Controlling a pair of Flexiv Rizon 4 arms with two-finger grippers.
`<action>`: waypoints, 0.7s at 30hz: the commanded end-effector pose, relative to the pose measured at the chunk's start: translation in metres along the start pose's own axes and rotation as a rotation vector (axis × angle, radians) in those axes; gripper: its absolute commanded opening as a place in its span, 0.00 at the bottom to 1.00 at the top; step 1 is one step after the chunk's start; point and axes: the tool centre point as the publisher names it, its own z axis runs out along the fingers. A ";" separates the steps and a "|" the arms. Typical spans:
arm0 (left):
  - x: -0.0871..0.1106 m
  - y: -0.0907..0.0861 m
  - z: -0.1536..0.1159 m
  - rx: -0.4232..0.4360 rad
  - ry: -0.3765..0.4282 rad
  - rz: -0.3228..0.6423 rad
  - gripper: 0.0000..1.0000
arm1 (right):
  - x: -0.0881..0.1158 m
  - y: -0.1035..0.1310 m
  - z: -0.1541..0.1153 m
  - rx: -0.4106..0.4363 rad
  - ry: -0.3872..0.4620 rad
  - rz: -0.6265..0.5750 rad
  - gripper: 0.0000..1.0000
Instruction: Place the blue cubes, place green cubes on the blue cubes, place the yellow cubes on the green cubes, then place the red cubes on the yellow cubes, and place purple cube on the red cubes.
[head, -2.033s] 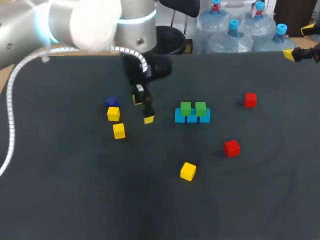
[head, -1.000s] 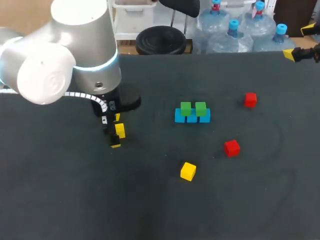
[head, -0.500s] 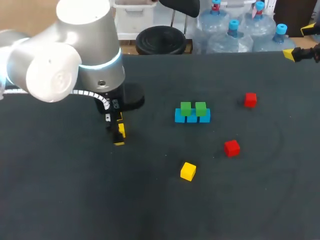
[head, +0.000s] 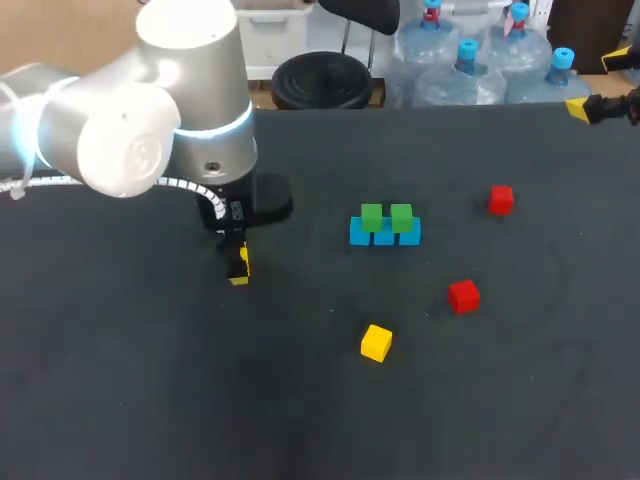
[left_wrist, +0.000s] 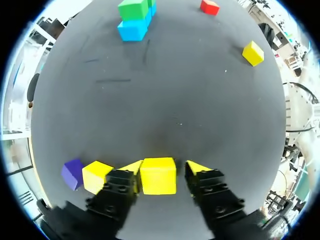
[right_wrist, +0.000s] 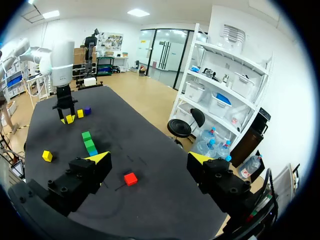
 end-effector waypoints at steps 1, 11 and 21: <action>-0.001 0.005 -0.004 0.006 0.007 0.003 0.00 | 0.000 0.000 0.000 0.000 0.000 0.000 1.00; -0.044 0.018 -0.067 0.081 0.006 0.025 0.00 | 0.000 0.000 0.000 0.000 0.000 0.000 1.00; -0.122 0.016 -0.120 0.151 0.042 0.146 0.00 | 0.000 0.000 0.000 0.000 0.000 0.000 1.00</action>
